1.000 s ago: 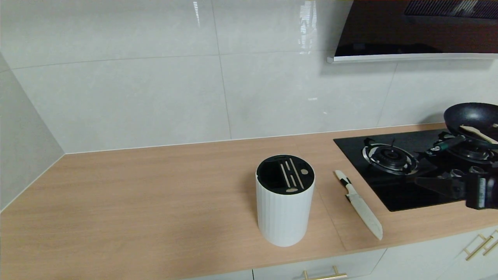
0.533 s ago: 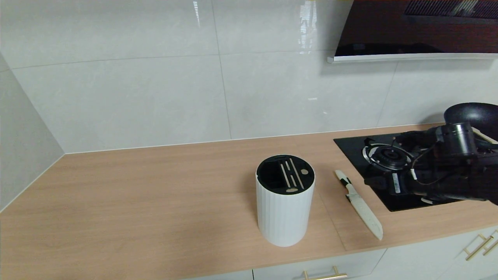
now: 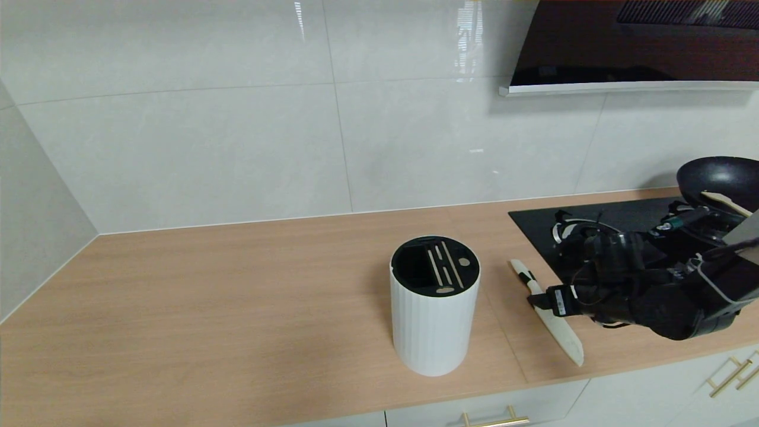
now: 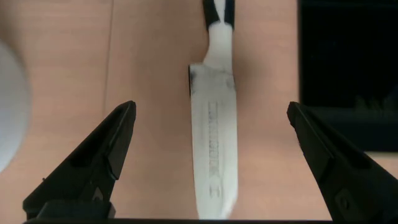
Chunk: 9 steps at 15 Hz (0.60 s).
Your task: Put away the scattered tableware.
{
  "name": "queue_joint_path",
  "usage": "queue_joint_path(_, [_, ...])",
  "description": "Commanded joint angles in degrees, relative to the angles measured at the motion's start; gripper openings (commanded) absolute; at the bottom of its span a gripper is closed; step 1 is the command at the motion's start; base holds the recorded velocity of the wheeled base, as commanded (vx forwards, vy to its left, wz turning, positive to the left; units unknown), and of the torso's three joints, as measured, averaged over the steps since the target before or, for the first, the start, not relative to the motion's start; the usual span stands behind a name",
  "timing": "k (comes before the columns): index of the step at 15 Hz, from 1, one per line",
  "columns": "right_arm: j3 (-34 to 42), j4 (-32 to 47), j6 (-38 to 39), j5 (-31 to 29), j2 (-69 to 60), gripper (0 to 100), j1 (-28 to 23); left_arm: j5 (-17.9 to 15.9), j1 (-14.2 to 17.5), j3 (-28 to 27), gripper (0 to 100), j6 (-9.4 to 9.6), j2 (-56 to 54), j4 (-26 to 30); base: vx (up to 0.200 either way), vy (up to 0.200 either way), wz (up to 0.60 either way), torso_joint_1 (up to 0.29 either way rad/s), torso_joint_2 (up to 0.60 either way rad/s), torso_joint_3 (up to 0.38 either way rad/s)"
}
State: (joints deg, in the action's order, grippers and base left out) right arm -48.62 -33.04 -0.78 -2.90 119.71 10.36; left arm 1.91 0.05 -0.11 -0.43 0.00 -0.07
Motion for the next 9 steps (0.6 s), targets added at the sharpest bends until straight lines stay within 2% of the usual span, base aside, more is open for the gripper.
queue_joint_path(1, [0.01, -1.94, -0.10, -0.09, 4.65, 100, 0.18, 0.02, 0.04, 0.02, 100, -0.01, 0.09, -0.01, 0.000, 0.000, 0.00, 0.000, 0.00, 0.000])
queue_joint_path(6, [-0.51, -5.11, -0.19, -1.05, 7.11, 100, 0.10, 0.02, 0.04, 0.02, 100, -0.01, 0.09, -0.01, 0.000, 0.000, 0.00, 0.000, 0.00, 0.000])
queue_joint_path(9, [-0.34, -11.96, -0.54, -2.99, 10.01, 100, 0.18, 0.02, 0.04, 0.02, 100, -0.01, 0.09, -0.01, 0.000, 0.000, 0.00, 0.000, 0.00, 0.000])
